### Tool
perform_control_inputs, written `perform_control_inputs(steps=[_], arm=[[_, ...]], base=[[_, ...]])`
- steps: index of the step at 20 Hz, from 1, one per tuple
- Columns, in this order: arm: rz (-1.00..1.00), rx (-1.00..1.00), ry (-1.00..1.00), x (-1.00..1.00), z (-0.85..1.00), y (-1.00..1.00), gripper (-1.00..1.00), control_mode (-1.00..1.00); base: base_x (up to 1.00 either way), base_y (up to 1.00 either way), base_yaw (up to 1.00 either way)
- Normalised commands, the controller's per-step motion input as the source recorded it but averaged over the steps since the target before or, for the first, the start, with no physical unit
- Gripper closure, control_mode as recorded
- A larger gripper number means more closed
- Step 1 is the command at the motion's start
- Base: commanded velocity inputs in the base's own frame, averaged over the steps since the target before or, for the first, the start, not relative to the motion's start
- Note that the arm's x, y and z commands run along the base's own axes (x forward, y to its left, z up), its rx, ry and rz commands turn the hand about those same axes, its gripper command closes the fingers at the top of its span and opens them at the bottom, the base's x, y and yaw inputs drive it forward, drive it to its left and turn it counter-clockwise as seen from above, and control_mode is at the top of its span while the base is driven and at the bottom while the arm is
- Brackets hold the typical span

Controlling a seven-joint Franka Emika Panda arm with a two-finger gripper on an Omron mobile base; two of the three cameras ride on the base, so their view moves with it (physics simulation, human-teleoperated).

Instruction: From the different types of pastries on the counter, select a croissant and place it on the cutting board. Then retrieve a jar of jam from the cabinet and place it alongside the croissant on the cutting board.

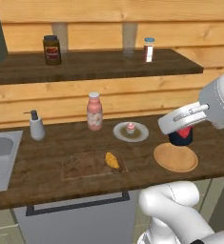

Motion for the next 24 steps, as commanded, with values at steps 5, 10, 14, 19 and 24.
perform_control_inputs(steps=[5, 10, 14, 19, 24], arm=[[0.0, 0.0, 0.0, 0.0, 0.0, 0.0, 1.0, 1.0], [0.0, 0.0, 0.0, 0.0, 0.0, 0.0, 1.0, 1.0], [0.0, 0.0, 0.0, 0.0, 0.0, 0.0, 1.0, 1.0], [0.0, 0.0, 0.0, 0.0, -0.07, 0.04, 1.0, -1.0], [0.0, 0.0, 0.0, -0.24, -0.21, 0.06, 1.0, -1.0]], base=[[0.83, 0.28, -0.12], [0.55, 0.38, -0.09], [0.21, 0.17, -0.01], [0.0, 0.06, 0.0], [0.0, 0.0, 0.0]])
